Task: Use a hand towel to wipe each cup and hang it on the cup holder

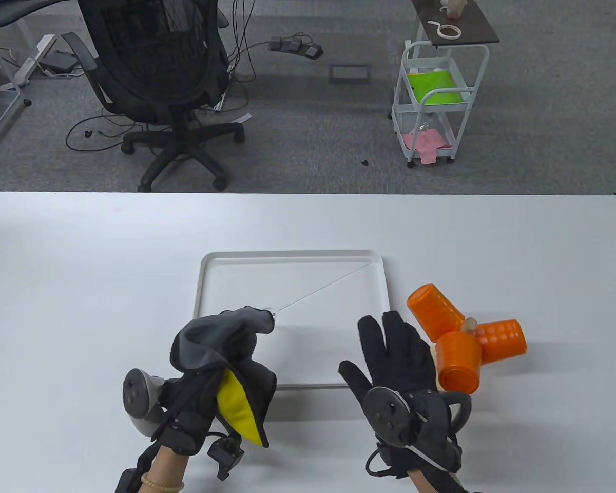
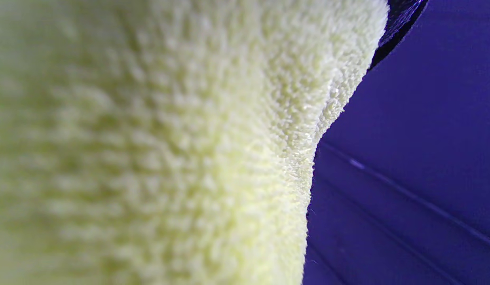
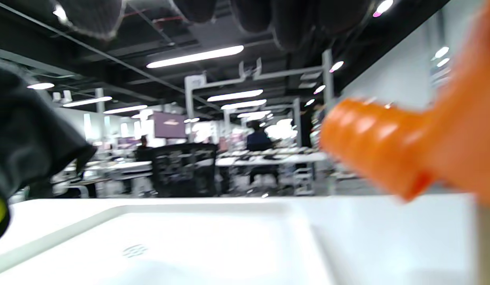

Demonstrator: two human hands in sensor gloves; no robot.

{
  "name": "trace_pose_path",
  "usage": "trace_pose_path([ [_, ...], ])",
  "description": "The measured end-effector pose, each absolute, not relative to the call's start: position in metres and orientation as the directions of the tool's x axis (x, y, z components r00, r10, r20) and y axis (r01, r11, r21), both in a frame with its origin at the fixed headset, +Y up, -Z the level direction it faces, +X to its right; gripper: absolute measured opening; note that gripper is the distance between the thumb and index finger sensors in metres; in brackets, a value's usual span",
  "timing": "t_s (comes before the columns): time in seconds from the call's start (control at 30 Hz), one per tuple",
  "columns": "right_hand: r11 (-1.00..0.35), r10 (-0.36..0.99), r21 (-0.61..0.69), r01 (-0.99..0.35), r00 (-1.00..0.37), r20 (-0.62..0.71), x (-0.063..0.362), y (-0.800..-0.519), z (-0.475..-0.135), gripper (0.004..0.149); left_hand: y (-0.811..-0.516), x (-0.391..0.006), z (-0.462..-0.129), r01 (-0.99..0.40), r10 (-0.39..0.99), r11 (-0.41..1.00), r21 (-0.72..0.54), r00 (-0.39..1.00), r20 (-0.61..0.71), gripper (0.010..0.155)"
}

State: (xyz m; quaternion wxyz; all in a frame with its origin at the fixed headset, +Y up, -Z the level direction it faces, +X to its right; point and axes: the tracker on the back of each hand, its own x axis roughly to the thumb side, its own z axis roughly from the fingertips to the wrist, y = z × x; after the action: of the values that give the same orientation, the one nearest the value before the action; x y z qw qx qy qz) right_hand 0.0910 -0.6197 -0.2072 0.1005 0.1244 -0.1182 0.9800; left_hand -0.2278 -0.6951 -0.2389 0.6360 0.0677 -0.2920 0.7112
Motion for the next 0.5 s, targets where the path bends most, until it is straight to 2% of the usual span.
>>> trace_pose_path([
  [0.1, -0.94, 0.267, -0.107, -0.324, -0.894, 0.359, 0.078, -0.637, -0.224, 0.072, -0.673, -0.247, -0.236, -0.955, 0.848, 0.05, -0.293, -0.115, 0.518, 0.071],
  [0.17, -0.916, 0.361, -0.01, -0.4, -0.837, 0.412, 0.069, -0.653, -0.236, 0.071, -0.652, -0.266, -0.236, -0.965, 0.827, 0.146, -0.219, -0.003, 0.562, 0.071],
  [0.27, -0.893, 0.437, 0.113, -0.435, -0.781, 0.446, 0.063, -0.671, -0.246, 0.072, -0.633, -0.288, -0.24, -0.949, 0.795, 0.292, -0.12, 0.171, 0.583, 0.071],
  [0.3, -0.878, 0.474, 0.169, -0.449, -0.758, 0.449, 0.062, -0.679, -0.249, 0.072, -0.626, -0.299, -0.244, -0.924, 0.768, 0.378, -0.061, 0.276, 0.578, 0.071],
  [0.4, -0.837, 0.547, 0.257, -0.483, -0.721, 0.426, 0.063, -0.697, -0.254, 0.073, -0.617, -0.321, -0.258, -0.816, 0.687, 0.576, 0.055, 0.52, 0.508, 0.071],
  [0.5, -0.809, 0.587, 0.29, -0.511, -0.703, 0.402, 0.068, -0.713, -0.253, 0.074, -0.619, -0.341, -0.278, -0.668, 0.604, 0.74, 0.08, 0.712, 0.36, 0.071],
])
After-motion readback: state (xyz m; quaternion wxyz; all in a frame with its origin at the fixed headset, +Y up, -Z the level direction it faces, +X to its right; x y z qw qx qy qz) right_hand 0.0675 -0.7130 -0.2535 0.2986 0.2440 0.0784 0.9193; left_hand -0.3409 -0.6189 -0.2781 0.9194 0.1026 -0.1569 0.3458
